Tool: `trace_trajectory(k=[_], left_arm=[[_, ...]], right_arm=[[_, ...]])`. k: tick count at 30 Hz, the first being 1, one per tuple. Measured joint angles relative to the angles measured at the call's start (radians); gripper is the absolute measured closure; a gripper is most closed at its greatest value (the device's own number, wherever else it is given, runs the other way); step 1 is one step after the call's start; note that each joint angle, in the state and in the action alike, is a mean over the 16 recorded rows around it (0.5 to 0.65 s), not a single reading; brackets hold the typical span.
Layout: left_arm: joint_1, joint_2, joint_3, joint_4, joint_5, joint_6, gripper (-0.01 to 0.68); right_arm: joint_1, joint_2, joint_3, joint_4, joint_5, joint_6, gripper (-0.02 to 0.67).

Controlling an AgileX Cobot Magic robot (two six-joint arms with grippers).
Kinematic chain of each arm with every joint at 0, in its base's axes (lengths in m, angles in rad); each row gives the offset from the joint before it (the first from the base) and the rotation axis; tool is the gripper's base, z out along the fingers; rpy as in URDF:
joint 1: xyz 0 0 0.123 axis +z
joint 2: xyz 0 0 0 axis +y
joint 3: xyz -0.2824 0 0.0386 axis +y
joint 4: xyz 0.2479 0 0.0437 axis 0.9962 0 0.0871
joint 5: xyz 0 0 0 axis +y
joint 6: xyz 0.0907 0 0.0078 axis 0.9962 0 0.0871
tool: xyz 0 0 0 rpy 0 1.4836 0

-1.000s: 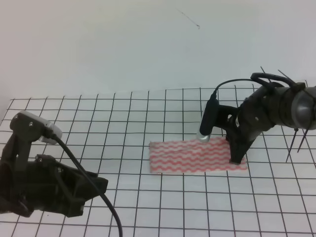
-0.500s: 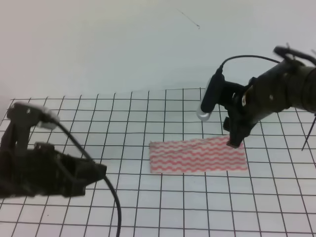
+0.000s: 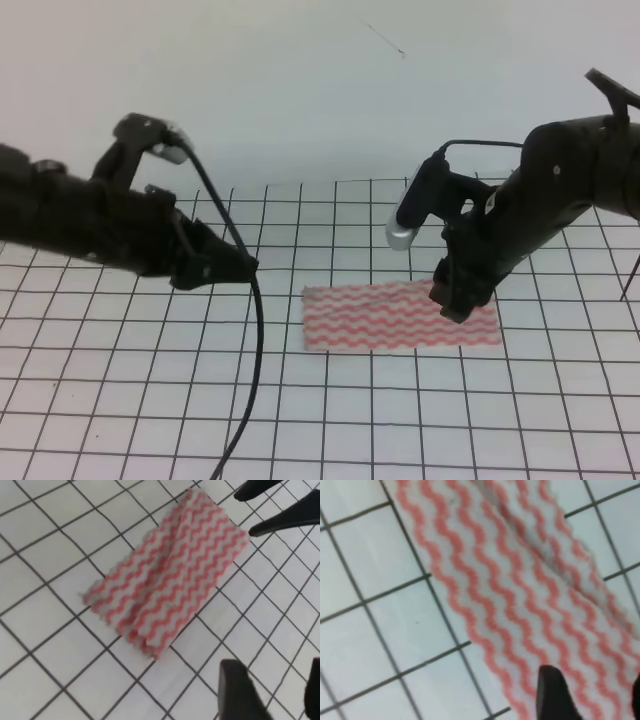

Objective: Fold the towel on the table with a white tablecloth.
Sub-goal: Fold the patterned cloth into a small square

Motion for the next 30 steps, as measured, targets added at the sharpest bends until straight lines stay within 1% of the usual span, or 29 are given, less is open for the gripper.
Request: trace_trajectory(k=[5,10,19,25,30], left_arm=[[-0.017,0.162,-0.134,0.013,0.055,-0.007,0.393],[-0.04,0.308,-0.262,0.033,0.082,-0.051,0.388],[-0.093,0.515,-0.473,0.13,0.125,-0.143,0.383],[-0.12,0.616,-0.577,0.191,0.156,-0.193,0.382],[-0.133,0.67,-0.633,0.212,0.176,-0.217,0.382]], right_arm=[[0.0,-0.009,0.0,0.038,0.034,-0.005,0.321],[0.0,-0.016,0.0,0.071,0.056,-0.007,0.32],[0.0,-0.022,0.0,0.097,0.068,-0.016,0.32],[0.0,-0.022,0.0,0.103,0.076,-0.022,0.32],[0.0,-0.022,0.0,0.103,0.082,-0.029,0.32]])
